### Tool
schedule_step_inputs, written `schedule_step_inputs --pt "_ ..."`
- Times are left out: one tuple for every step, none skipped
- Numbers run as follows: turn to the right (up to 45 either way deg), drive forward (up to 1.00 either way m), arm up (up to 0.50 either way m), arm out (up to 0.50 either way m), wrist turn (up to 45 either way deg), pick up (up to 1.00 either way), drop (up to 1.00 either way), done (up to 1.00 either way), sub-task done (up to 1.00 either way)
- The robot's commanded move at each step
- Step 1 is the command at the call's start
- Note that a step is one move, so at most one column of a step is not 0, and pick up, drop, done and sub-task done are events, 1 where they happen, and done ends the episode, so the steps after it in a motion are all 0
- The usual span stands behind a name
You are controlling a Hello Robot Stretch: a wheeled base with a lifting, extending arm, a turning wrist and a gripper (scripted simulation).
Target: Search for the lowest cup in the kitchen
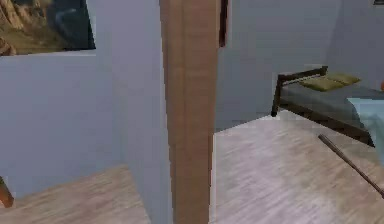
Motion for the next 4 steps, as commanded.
schedule_step_inputs --pt "-45.0 0.00 0.00 0.00 0.0 0.00 0.00 0.00 0.00" --pt "-45.0 0.00 0.00 0.00 0.0 0.00 0.00 0.00 0.00" --pt "-12.0 0.00 0.00 0.00 0.0 0.00 0.00 0.00 0.00" --pt "0.0 0.45 0.00 0.00 0.0 0.00 0.00 0.00 0.00"
